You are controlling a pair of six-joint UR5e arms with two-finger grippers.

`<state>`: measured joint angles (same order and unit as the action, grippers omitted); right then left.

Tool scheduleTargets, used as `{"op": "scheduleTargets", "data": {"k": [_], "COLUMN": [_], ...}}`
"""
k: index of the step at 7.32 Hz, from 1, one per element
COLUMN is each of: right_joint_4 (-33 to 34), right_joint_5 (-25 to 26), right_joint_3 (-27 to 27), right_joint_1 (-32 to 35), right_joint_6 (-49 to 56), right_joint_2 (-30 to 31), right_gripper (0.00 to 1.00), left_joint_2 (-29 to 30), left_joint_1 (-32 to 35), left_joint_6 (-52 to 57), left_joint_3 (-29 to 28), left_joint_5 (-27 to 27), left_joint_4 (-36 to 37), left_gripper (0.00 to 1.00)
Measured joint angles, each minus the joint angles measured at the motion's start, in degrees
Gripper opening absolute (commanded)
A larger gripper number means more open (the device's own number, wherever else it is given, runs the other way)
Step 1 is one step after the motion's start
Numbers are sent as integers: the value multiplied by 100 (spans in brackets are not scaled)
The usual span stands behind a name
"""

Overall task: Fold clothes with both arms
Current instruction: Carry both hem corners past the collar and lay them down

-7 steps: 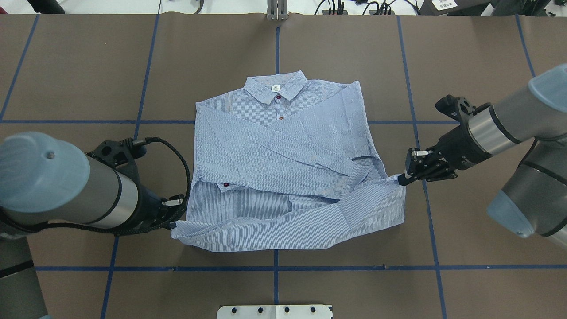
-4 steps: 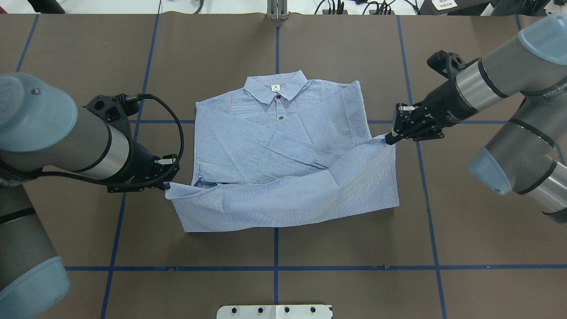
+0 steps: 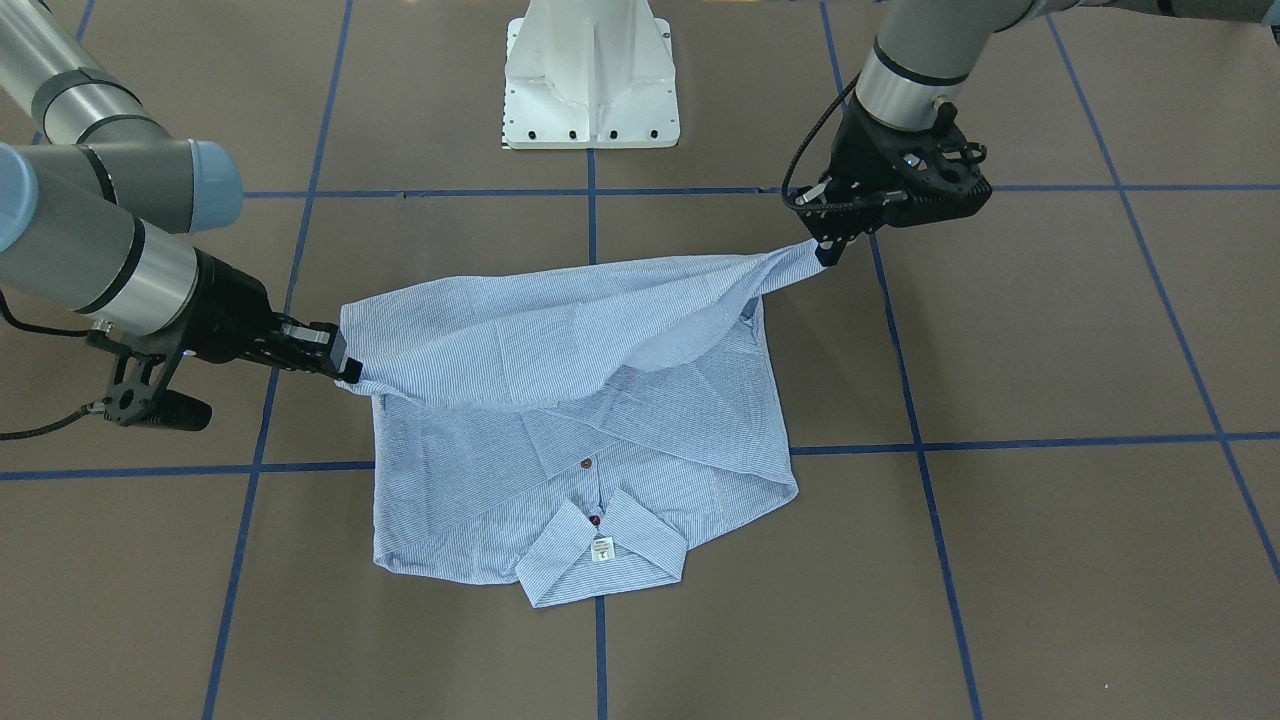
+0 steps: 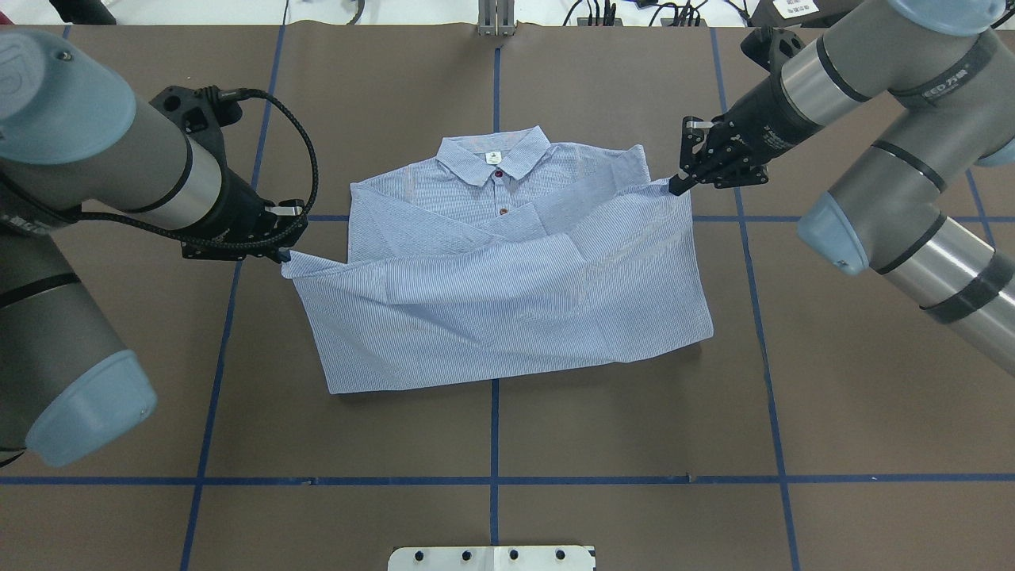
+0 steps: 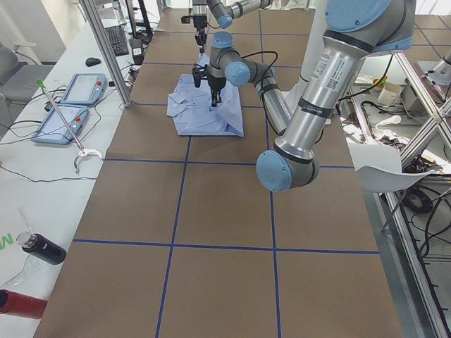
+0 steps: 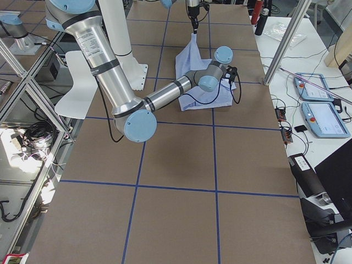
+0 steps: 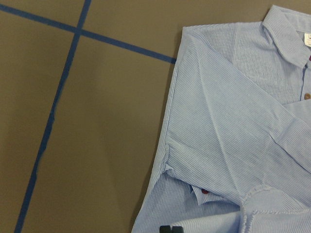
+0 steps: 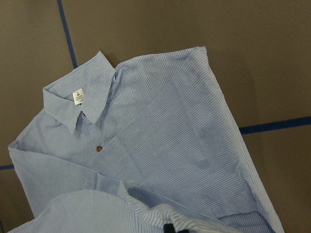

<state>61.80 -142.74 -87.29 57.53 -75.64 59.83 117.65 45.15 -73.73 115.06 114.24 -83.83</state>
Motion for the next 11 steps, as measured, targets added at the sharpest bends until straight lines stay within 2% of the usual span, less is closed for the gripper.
{"op": "scheduleTargets", "data": {"k": [5,9,11], "right_joint_4": [-33,-42,-38], "right_joint_5": [286,548,610], "right_joint_3": [1553,2251,2391], "right_joint_1": [160,84,15], "right_joint_6": [135,204,215], "right_joint_2": [-1170,-1382,-1336], "right_gripper": [0,0,0], "left_joint_2": [488,520,550], "left_joint_1": [493,601,599], "left_joint_6": [210,446,453], "left_joint_3": [-1794,-2916,-3184], "left_joint_5": [142,135,134], "left_joint_4": [-1565,-2581,-2820], "left_gripper": [0,0,0]}}
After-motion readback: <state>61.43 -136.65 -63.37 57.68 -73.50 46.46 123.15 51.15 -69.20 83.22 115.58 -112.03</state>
